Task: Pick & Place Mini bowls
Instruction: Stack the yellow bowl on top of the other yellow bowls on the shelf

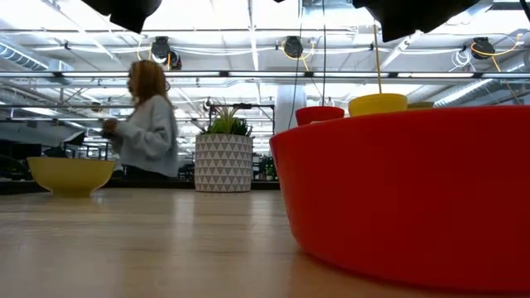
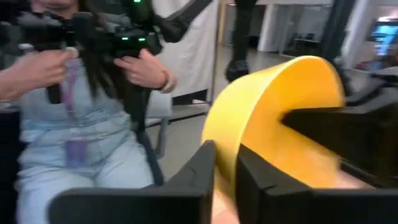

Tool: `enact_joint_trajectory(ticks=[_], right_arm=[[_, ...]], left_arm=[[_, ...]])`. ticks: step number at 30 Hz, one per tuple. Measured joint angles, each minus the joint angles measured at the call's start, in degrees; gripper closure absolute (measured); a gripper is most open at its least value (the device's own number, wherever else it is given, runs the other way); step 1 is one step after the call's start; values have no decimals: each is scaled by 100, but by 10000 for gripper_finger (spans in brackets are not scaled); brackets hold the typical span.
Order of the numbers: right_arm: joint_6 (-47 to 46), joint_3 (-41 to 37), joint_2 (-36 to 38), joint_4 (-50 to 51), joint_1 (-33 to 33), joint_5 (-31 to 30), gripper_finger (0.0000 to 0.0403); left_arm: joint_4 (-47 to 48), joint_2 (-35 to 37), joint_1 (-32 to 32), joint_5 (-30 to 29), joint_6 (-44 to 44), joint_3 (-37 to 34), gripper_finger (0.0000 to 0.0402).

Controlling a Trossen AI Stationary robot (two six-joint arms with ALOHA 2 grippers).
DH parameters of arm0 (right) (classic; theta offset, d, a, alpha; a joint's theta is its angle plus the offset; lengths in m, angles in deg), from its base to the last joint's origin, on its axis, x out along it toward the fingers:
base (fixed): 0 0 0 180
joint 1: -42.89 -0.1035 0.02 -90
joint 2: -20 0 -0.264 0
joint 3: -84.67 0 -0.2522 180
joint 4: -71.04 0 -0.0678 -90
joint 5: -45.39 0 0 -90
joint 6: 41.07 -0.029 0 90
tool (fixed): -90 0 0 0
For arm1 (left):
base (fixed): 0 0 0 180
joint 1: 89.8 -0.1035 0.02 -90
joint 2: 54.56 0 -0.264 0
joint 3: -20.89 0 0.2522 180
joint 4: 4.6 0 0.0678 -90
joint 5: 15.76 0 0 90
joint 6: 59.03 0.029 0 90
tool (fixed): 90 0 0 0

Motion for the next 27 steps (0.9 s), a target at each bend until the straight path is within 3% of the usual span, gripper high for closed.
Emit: enact_joint_trajectory(ticks=[2, 11, 20, 27], right_arm=[[-4, 0, -1, 42, -2, 94, 393], [-2, 0, -1, 234, 14, 120, 400], [-358, 0, 6, 490, 192, -35, 402], [-813, -1, 195, 1336, 442, -39, 402]], left_arm=[[-30, 2, -48, 26, 1, 0, 371], [-48, 2, -63, -37, -677, 0, 348], [5, 11, -75, -688, -954, 4, 210], [209, 9, -202, -1231, -1364, 2, 122]])
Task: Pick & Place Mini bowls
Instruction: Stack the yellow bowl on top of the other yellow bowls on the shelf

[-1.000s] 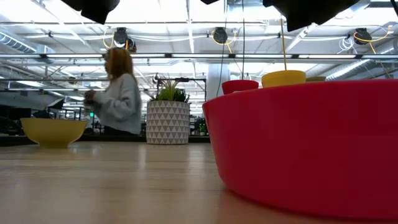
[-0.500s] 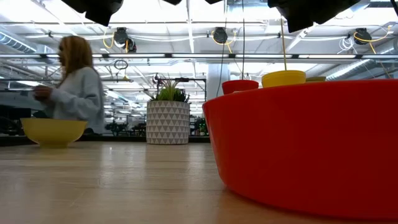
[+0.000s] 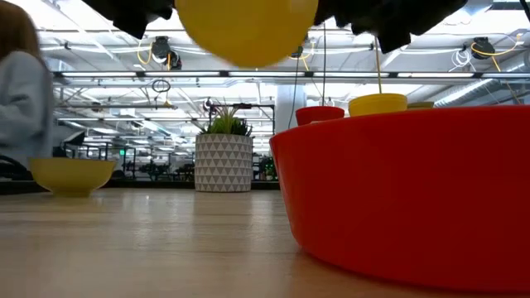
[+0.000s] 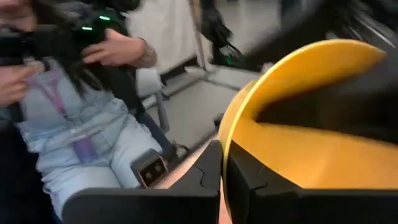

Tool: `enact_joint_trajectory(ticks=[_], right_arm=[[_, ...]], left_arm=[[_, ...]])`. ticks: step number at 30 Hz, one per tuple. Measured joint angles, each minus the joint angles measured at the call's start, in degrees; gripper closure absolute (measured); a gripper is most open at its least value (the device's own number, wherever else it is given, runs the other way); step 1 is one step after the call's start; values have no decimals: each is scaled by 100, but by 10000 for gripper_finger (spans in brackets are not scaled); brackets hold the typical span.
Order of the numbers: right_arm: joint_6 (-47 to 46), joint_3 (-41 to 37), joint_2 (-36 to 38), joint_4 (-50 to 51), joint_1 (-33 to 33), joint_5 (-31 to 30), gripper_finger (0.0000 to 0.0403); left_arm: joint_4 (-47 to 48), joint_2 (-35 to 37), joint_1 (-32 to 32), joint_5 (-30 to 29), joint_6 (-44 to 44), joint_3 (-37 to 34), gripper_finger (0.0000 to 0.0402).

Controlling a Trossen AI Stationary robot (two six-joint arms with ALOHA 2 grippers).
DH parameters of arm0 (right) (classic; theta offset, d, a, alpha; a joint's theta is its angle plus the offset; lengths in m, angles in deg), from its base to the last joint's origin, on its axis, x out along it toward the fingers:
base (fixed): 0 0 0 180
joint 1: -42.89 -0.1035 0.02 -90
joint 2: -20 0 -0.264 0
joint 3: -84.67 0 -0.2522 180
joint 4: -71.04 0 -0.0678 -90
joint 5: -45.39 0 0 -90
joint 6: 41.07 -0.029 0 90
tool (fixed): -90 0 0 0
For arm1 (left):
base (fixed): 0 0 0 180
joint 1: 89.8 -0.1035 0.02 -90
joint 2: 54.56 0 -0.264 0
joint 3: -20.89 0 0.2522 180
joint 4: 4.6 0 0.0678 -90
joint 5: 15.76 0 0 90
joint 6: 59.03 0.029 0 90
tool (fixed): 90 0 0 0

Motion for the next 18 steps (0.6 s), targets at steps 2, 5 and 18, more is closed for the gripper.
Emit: enact_joint_trajectory(ticks=[2, 5, 18], right_arm=[[-151, -1, 111, 356, 75, -34, 402], [-351, -1, 261, 921, 144, -195, 402], [-1263, 1, 1030, 3694, -2, -1387, 402]], left_arm=[[60, 2, -54, -80, -34, 0, 106], [164, -1, -169, -359, -22, 0, 87], [263, -2, -798, -3317, -51, 0, 73]])
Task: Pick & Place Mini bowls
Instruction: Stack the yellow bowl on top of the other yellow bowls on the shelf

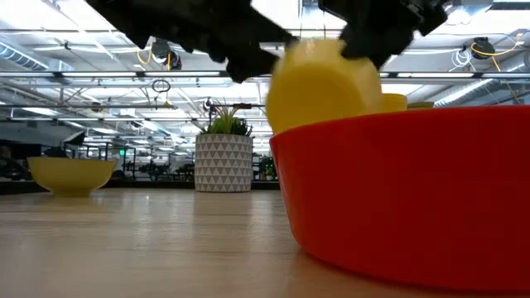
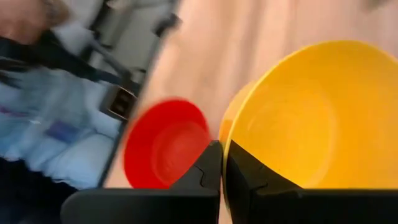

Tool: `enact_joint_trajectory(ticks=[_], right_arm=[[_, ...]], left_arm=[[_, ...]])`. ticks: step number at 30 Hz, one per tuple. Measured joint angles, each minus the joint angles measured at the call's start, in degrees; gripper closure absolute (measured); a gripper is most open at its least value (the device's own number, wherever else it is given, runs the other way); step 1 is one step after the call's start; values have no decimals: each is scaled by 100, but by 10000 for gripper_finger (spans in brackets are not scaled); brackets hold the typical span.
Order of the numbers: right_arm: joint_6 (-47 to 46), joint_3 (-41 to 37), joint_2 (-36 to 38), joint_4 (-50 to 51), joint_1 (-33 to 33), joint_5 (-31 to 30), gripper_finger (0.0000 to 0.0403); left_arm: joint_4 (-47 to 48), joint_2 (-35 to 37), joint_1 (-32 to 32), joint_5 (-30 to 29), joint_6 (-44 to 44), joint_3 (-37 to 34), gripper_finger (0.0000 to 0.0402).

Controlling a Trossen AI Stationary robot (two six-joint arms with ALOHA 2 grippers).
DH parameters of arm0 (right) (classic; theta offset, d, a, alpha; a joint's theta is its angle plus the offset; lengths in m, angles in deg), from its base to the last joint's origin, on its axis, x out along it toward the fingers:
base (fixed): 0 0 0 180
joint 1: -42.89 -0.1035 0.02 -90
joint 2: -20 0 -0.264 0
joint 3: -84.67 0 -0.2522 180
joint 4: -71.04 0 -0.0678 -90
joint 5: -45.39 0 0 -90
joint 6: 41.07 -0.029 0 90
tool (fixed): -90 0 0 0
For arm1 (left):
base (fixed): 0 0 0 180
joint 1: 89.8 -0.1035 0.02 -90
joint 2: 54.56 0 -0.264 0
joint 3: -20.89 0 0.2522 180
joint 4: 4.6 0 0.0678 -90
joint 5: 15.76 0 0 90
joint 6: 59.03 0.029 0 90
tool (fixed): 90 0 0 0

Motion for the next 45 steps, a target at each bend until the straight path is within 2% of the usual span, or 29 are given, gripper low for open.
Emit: enact_joint_trajectory(ticks=[3, 8, 15, 22, 25, 28, 32, 37, 45], right_arm=[[-182, -2, 213, 739, -77, -703, 402], [-45, -2, 928, 1514, -210, -2347, 402], [306, -2, 2081, 1544, -232, -3899, 403], [1256, -2, 2849, 1560, -181, -6197, 403], [1309, -2, 3028, 1701, 37, -6948, 403], [939, -2, 3051, 2105, 373, -7257, 403], [408, -2, 2934, 2620, 889, -7293, 403], [142, -2, 2700, 2808, 1371, -7148, 403], [112, -2, 2418, 2808, 1735, -6452, 403]], left_arm=[[2, 0, -148, -338, -299, 0, 73], [2, 0, -296, -392, -864, 0, 73], [43, 0, -307, -390, -952, 0, 73], [194, 0, -307, -392, -1043, 0, 73], [266, 0, -307, -393, -1161, 0, 73], [333, 0, -307, -392, -1266, 0, 73], [356, 0, -309, -394, -1483, 0, 73], [543, 0, -309, -394, -1674, 0, 73], [865, 0, -309, -395, -1782, 0, 73]])
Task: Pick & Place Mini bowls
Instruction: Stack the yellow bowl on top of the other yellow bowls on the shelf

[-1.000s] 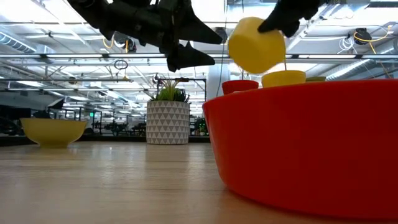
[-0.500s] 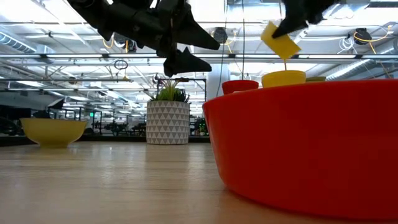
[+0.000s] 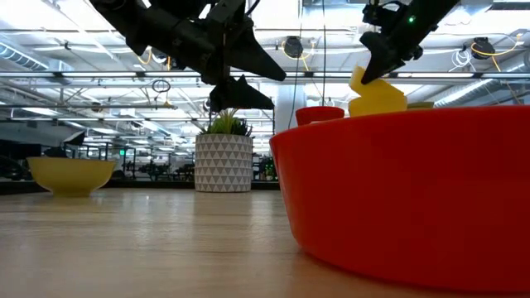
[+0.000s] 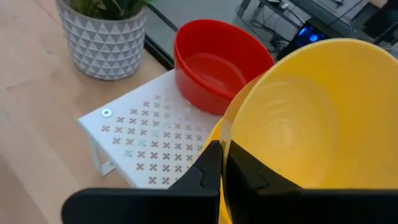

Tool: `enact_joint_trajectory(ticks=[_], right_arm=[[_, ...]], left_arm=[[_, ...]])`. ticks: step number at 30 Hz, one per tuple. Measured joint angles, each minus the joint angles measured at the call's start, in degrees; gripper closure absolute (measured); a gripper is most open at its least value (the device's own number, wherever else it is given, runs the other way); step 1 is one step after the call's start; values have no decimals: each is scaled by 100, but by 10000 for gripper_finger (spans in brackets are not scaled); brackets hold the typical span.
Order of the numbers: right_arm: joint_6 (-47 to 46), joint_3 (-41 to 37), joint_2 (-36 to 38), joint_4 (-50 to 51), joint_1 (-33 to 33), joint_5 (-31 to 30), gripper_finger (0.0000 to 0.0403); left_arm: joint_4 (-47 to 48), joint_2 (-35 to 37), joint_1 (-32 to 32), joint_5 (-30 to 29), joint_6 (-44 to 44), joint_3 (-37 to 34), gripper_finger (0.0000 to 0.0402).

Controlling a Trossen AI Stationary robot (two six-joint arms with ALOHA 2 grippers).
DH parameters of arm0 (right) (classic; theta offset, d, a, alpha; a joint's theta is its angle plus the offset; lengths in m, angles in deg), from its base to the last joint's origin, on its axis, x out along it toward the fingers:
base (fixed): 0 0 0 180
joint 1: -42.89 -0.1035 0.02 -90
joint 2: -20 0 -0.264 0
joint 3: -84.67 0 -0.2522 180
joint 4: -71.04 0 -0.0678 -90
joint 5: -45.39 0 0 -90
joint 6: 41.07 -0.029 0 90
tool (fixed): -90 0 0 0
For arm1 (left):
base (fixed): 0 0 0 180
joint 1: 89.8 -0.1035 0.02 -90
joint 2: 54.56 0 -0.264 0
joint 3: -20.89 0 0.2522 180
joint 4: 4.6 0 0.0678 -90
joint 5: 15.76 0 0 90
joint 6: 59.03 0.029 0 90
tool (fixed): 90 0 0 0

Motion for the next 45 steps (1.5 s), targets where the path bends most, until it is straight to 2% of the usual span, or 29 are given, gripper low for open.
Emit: enact_joint_trajectory(ticks=[25, 36, 45], right_arm=[[2, 0, -139, 105, 111, 7, 399], [54, 0, -139, 133, 111, -4, 351], [732, 0, -52, -125, 111, -13, 288]], left_arm=[[13, 0, 0, -1, 13, 0, 73], [21, 0, 0, -3, 11, 0, 73], [104, 1, 0, 5, 4, 0, 73]])
